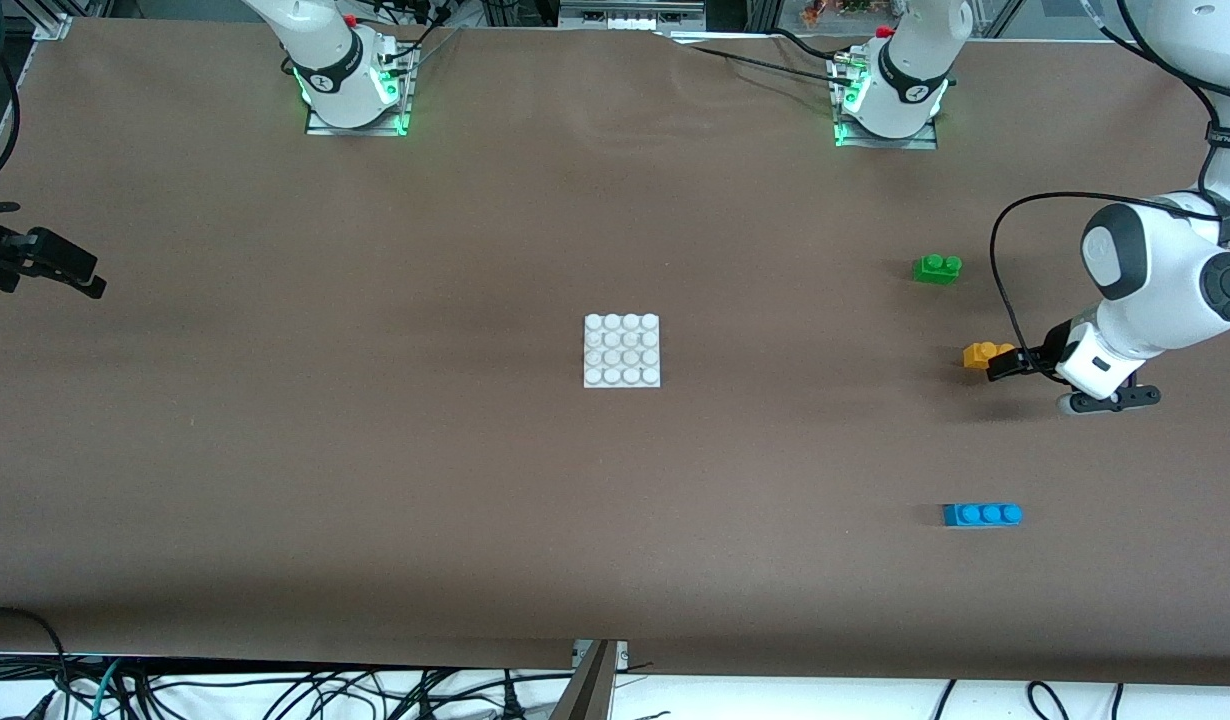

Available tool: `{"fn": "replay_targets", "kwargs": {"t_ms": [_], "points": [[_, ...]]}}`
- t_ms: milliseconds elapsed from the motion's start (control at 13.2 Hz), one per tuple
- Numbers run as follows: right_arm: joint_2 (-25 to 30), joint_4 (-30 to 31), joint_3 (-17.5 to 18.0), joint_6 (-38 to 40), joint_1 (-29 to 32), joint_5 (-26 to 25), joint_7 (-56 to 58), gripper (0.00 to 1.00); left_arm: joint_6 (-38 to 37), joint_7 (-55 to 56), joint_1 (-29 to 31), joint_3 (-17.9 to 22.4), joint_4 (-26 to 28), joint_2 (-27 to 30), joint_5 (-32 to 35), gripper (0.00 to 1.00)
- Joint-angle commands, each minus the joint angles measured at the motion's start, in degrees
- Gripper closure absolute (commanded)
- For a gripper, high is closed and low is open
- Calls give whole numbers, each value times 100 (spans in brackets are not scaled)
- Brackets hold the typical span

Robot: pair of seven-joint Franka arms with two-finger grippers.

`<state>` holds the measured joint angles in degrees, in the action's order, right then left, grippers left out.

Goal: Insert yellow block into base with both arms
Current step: 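Reach the left gripper down to the yellow brick, then close the left gripper on the yellow brick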

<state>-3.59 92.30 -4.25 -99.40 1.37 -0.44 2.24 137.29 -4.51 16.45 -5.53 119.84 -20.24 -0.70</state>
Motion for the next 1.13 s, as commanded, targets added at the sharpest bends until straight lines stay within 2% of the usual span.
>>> {"fn": "replay_targets", "kwargs": {"t_ms": [0, 151, 1057], "points": [[-46, -142, 21, 132, 13, -8, 22, 0, 411, -576, 226, -45, 355, 73, -1, 0], [-46, -142, 21, 132, 13, -8, 31, 0, 491, -832, 323, -45, 409, 3, -9, 0], [-54, -142, 21, 88, -5, 0, 39, 0, 491, -745, 306, -115, 532, -102, -27, 0]]}}
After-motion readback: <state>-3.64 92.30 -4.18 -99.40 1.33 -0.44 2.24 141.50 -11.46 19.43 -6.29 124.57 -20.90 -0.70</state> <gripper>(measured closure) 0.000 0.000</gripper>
